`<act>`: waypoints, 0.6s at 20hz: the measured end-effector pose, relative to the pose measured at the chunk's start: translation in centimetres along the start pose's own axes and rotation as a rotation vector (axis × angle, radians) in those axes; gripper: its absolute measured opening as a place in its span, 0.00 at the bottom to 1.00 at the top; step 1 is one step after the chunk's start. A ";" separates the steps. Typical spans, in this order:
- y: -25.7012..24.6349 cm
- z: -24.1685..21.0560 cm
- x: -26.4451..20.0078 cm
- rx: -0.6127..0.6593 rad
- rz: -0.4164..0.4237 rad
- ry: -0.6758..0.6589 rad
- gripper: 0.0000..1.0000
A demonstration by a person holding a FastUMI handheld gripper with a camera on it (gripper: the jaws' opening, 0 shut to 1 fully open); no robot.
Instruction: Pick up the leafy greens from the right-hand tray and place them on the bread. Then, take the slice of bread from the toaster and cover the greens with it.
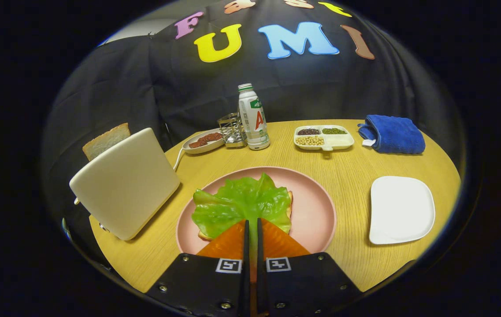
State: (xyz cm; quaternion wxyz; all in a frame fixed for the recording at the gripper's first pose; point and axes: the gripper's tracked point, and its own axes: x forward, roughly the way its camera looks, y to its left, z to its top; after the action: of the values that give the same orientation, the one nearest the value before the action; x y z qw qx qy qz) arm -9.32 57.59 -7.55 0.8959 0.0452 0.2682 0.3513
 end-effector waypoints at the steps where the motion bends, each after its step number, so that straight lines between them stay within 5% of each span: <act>1: -0.1 0.0 0.0 -0.010 -0.009 -0.003 0.07; 5: 1.2 -0.2 0.0 -0.013 0.036 -0.009 0.24; 6: 1.3 -0.1 -0.1 -0.021 0.037 -0.015 0.43; 7: 1.2 -0.1 -0.2 -0.039 0.028 -0.022 0.49; 9: 1.6 -0.3 -0.2 -0.067 0.024 -0.032 0.52; 10: 2.1 0.0 -0.6 -0.072 0.034 -0.040 0.62; 12: 2.3 0.5 -0.8 -0.094 0.018 -0.057 0.98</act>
State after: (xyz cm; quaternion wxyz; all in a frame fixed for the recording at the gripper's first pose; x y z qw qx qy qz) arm -10.98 58.81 -6.15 0.9011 0.0157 0.2254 0.3701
